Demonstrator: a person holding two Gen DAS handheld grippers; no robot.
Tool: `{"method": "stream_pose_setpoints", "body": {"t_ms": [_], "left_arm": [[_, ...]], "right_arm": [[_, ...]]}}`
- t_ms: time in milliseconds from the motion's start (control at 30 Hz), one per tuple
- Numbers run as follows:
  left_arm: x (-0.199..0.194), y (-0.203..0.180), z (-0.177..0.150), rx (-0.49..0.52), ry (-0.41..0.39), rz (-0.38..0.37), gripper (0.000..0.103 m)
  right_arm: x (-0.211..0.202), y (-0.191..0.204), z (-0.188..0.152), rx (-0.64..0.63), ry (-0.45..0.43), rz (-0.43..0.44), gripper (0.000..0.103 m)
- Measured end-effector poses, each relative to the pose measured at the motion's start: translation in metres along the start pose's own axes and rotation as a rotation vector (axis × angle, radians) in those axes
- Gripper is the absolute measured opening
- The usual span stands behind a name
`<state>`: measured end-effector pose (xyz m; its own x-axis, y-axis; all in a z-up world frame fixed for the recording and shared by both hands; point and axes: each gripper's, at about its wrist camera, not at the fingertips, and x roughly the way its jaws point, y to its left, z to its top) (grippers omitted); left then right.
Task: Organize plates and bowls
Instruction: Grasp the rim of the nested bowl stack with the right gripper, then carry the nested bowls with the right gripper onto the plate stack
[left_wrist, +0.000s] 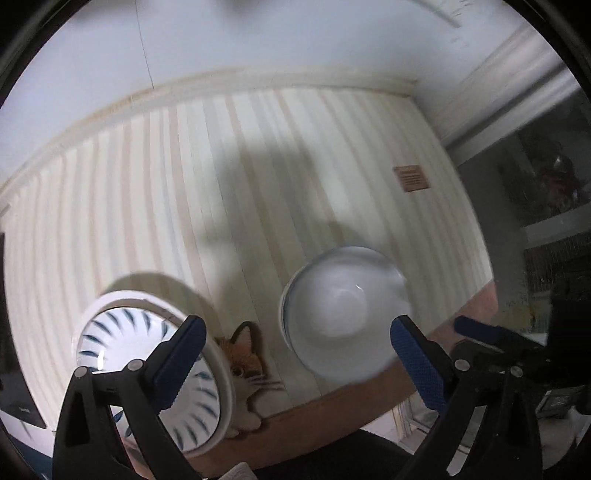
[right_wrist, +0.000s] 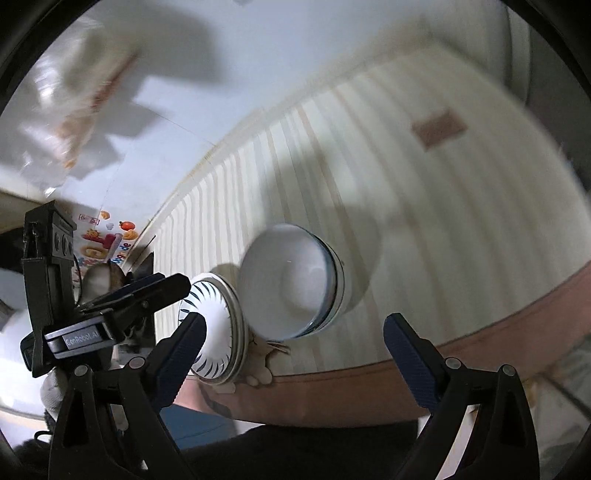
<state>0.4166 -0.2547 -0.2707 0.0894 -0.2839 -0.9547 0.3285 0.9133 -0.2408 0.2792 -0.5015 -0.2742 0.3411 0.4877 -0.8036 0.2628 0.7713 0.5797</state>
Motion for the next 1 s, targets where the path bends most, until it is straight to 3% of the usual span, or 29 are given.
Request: {"method": "stream_pose_setpoints", "body": {"t_ms": [200,433,467,533,567,667,700,1000], "left_arm": [[0.056,0.016,0.020,-0.059,0.121,-0.030,0.102],[0.097,0.025,0.027,-0.117,0.225,-0.093,0.098],[0.102,0.026,0.027,-0.125,0.245,-0.104,0.097],[0.111,0.027,0.026,-0.126,0.274,-0.130,0.081],[0.115,0.026,0.025,-0.120,0.287,-0.135,0.077],[0.116,0.024,0.023,-0.119,0.275,-0.206,0.063],[0.115,0.022,0.023,-0.121,0.270,-0.230,0.056],[0.105,0.024,0.016,-0.151,0.251,-0.193,0.056]], "right_arm": [[0.081,-0.046,0.020,0.076,0.142,0.068,0.099],[0.134,-0.061,0.026,0.087,0.218,0.137,0.098],[0.140,-0.061,0.027,0.083,0.230,0.138,0.096],[0.149,-0.060,0.029,0.081,0.245,0.133,0.088],[0.155,-0.060,0.029,0.080,0.259,0.132,0.076],[0.170,-0.061,0.029,0.090,0.290,0.148,0.056],[0.172,-0.061,0.028,0.096,0.291,0.148,0.055],[0.169,-0.064,0.025,0.133,0.279,0.150,0.053]]}}
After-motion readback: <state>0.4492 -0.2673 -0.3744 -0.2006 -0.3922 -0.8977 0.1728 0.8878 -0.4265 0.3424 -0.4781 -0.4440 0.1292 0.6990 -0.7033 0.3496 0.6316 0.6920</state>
